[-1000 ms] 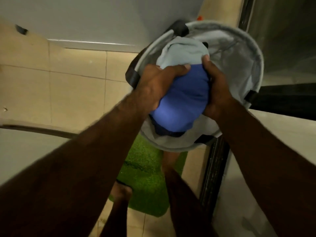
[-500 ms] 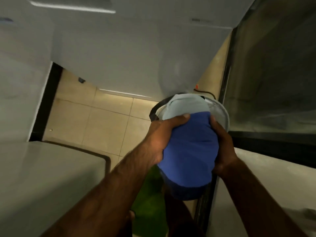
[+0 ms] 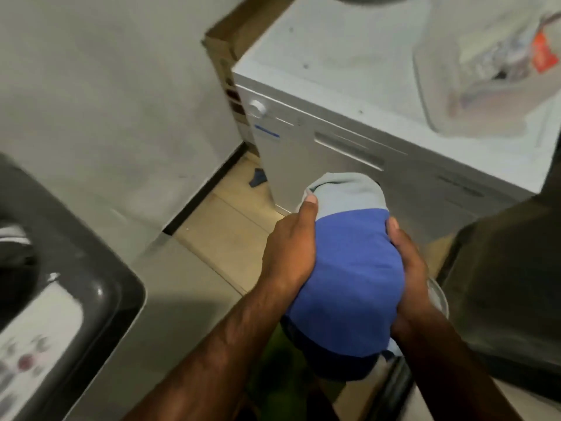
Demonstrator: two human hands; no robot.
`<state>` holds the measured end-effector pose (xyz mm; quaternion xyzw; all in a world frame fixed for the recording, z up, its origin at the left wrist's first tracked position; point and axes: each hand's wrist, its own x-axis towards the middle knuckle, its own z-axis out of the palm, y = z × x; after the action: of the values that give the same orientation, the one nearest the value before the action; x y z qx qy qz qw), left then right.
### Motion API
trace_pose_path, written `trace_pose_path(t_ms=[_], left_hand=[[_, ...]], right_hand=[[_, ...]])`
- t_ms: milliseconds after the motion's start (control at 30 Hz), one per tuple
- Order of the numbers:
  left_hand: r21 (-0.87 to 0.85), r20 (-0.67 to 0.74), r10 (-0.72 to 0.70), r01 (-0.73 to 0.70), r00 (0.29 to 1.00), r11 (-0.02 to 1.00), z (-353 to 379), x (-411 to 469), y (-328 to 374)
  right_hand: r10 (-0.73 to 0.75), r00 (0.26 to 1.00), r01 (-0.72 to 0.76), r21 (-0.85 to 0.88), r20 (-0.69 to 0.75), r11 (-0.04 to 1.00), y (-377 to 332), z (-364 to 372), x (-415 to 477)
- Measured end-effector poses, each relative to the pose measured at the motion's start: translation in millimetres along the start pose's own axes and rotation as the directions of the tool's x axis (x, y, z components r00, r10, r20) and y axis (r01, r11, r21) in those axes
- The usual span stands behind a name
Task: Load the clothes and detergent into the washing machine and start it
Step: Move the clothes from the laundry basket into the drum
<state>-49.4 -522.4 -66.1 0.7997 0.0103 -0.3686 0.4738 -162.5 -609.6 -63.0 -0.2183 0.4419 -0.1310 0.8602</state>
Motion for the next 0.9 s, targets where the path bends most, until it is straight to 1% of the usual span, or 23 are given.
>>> trace_pose_path(t_ms=[67, 100, 167, 200, 267, 333, 400, 467, 533, 633, 700, 733, 800, 900], left_hand=[[-0.003, -0.103, 0.072, -0.073, 0.992, 0.997, -46.2, -11.4, 5.7], [0.004, -0.152, 0.091, -0.092, 0.984, 0.996, -67.0, -15.7, 8.0], [-0.030, -0.244, 0.106, -0.117, 0.964, 0.993, -118.8, -26.4, 10.4], [-0.091, -0.252, 0.103, -0.130, 0.962, 0.987, -144.7, -31.9, 11.2], [-0.247, -0.183, 0.115, -0.158, 0.976, 0.956, -191.1, -40.4, 16.1], [-0.411, -0.161, 0.149, -0.204, 0.976, 0.889, -245.8, -54.1, 18.7], [-0.504, -0.220, 0.179, -0.269, 0.959, 0.821, -298.8, -69.7, 19.0], [-0.564, -0.283, 0.183, -0.318, 0.941, 0.762, -344.3, -85.4, 21.3], [-0.615, -0.344, 0.165, -0.354, 0.924, 0.704, -390.4, -100.3, 12.6], [-0.681, -0.377, 0.149, -0.382, 0.914, 0.625, -452.4, -116.5, -7.5], [-0.691, -0.427, 0.123, -0.411, 0.896, 0.595, -490.1, -124.2, -23.9], [-0.685, -0.454, 0.106, -0.423, 0.885, 0.593, -508.0, -126.8, -34.2], [-0.648, -0.517, 0.077, -0.448, 0.853, 0.616, -539.5, -126.5, -54.3], [-0.639, -0.542, 0.042, -0.444, 0.839, 0.628, -573.4, -112.0, -91.5]], right_hand=[[0.031, 0.998, -0.029, -0.036, 0.052, 0.999, 14.6, 45.3, -12.2], [0.042, 0.995, -0.039, -0.033, 0.089, 0.999, 22.1, 65.0, -17.2], [0.041, 0.988, -0.028, -0.087, 0.150, 0.996, 39.4, 107.6, -29.4], [0.047, 0.982, -0.030, -0.094, 0.185, 0.995, 49.5, 128.4, -33.6], [0.065, 0.958, -0.037, -0.102, 0.279, 0.994, 64.6, 167.8, -47.1], [0.090, 0.910, -0.036, -0.138, 0.405, 0.990, 84.5, 214.3, -65.1], [0.085, 0.858, -0.016, -0.140, 0.506, 0.990, 106.0, 261.5, -82.6], [0.117, 0.816, -0.026, -0.166, 0.567, 0.986, 129.1, 302.6, -95.2], [0.184, 0.772, -0.046, -0.236, 0.608, 0.971, 162.6, 341.4, -110.8], [0.271, 0.704, -0.069, -0.316, 0.657, 0.946, 216.5, 384.8, -124.0], [0.324, 0.654, -0.109, -0.339, 0.684, 0.935, 254.1, 407.6, -131.9], [0.337, 0.643, -0.124, -0.341, 0.688, 0.932, 273.6, 417.5, -133.9], [0.340, 0.642, -0.147, -0.325, 0.687, 0.934, 307.0, 432.0, -137.7], [0.334, 0.697, -0.168, -0.307, 0.635, 0.937, 355.4, 440.2, -137.1]])
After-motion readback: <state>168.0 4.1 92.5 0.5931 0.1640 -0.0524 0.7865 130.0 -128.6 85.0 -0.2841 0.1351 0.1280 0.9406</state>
